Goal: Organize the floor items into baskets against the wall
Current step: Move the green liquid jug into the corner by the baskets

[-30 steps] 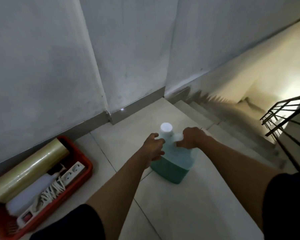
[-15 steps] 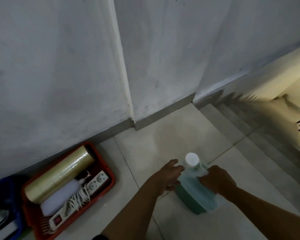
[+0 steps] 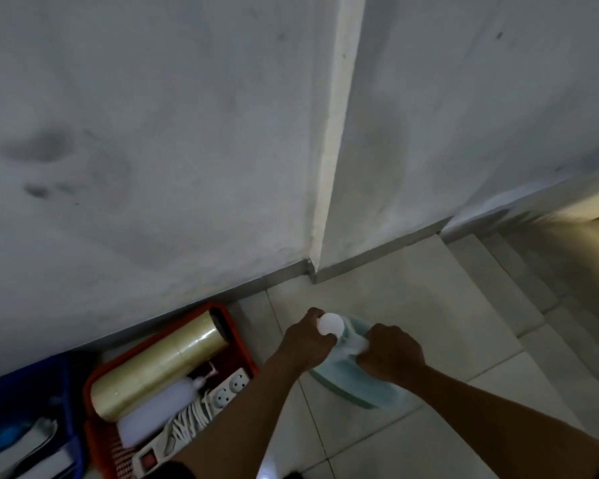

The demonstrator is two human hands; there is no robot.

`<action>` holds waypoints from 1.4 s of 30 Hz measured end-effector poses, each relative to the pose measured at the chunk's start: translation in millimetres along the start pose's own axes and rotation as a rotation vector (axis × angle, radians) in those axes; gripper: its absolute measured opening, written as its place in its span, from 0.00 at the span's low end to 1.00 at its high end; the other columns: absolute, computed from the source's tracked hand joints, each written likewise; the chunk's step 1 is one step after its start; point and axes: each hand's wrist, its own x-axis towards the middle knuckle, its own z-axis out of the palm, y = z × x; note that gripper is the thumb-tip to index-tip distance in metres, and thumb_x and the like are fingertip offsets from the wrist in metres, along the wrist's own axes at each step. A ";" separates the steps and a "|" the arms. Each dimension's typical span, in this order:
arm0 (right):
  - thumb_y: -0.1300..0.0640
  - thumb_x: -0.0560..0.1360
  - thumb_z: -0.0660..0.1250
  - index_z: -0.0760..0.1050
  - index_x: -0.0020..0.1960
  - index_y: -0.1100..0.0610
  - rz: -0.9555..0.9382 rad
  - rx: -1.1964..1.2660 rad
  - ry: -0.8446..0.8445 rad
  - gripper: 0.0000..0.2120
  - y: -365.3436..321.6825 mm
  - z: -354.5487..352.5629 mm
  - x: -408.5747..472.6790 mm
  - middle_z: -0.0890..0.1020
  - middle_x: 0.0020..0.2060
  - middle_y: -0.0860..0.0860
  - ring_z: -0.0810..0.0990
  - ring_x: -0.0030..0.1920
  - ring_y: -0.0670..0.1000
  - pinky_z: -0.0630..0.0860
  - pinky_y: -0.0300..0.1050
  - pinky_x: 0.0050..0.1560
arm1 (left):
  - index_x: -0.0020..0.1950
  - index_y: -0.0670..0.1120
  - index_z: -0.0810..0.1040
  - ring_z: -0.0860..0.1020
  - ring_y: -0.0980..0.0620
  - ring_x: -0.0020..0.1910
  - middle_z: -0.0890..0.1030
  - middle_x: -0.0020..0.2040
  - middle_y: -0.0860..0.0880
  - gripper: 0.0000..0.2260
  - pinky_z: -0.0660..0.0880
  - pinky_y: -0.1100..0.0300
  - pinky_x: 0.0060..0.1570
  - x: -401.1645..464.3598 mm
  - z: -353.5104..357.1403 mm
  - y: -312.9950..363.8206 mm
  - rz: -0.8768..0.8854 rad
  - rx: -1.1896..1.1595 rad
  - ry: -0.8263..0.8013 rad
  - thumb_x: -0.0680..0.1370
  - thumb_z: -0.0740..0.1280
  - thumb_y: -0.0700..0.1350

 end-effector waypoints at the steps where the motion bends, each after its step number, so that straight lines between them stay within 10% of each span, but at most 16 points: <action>1: 0.46 0.72 0.66 0.74 0.61 0.57 -0.024 -0.002 0.006 0.21 -10.8 -3.9 6.9 0.81 0.57 0.53 0.80 0.57 0.54 0.75 0.44 0.54 | 0.69 0.46 0.66 0.75 0.42 0.63 0.74 0.66 0.41 0.22 0.72 0.58 0.57 2.7 -9.9 -3.5 0.020 0.041 0.048 0.77 0.65 0.48; 14: 0.46 0.69 0.68 0.77 0.47 0.56 -0.434 -0.153 0.241 0.15 -86.0 -11.0 94.1 0.83 0.47 0.55 0.82 0.49 0.57 0.72 0.43 0.42 | 0.63 0.43 0.62 0.77 0.45 0.57 0.76 0.61 0.41 0.21 0.73 0.58 0.50 62.6 -59.8 -58.7 0.244 -0.003 0.362 0.76 0.68 0.47; 20: 0.46 0.66 0.69 0.71 0.40 0.53 -0.521 -0.169 0.394 0.12 -83.2 0.0 99.6 0.71 0.30 0.47 0.76 0.36 0.51 0.74 0.42 0.39 | 0.57 0.50 0.58 0.76 0.54 0.52 0.74 0.55 0.51 0.18 0.70 0.75 0.45 81.6 -40.4 -84.5 0.503 -0.086 0.502 0.77 0.65 0.52; 27: 0.40 0.64 0.72 0.71 0.45 0.49 -0.573 -0.060 0.813 0.18 -67.1 33.1 103.4 0.75 0.38 0.47 0.73 0.38 0.48 0.69 0.40 0.40 | 0.60 0.52 0.57 0.74 0.57 0.52 0.71 0.58 0.54 0.18 0.71 0.76 0.40 94.3 -33.0 -104.9 0.718 -0.045 0.614 0.78 0.62 0.54; 31: 0.48 0.62 0.78 0.72 0.57 0.54 -0.624 0.401 1.156 0.28 -52.0 73.4 111.1 0.74 0.53 0.55 0.75 0.51 0.54 0.72 0.42 0.46 | 0.71 0.54 0.53 0.71 0.56 0.62 0.68 0.66 0.55 0.39 0.74 0.66 0.58 101.9 -21.3 -122.0 0.768 -0.132 0.542 0.69 0.74 0.53; 36: 0.36 0.52 0.77 0.58 0.71 0.52 -0.487 0.937 1.019 0.55 -39.0 134.9 109.4 0.68 0.65 0.55 0.70 0.63 0.55 0.77 0.51 0.56 | 0.70 0.58 0.54 0.70 0.54 0.66 0.69 0.68 0.52 0.49 0.72 0.53 0.66 104.7 -14.7 -132.4 0.854 0.004 0.602 0.57 0.81 0.55; 42: 0.38 0.52 0.80 0.62 0.65 0.43 -0.749 1.058 0.796 0.47 -36.8 116.3 141.6 0.74 0.58 0.43 0.76 0.58 0.46 0.79 0.38 0.50 | 0.67 0.61 0.53 0.64 0.58 0.63 0.63 0.63 0.60 0.49 0.67 0.57 0.65 118.0 -4.2 -146.9 0.746 -0.062 0.850 0.54 0.76 0.65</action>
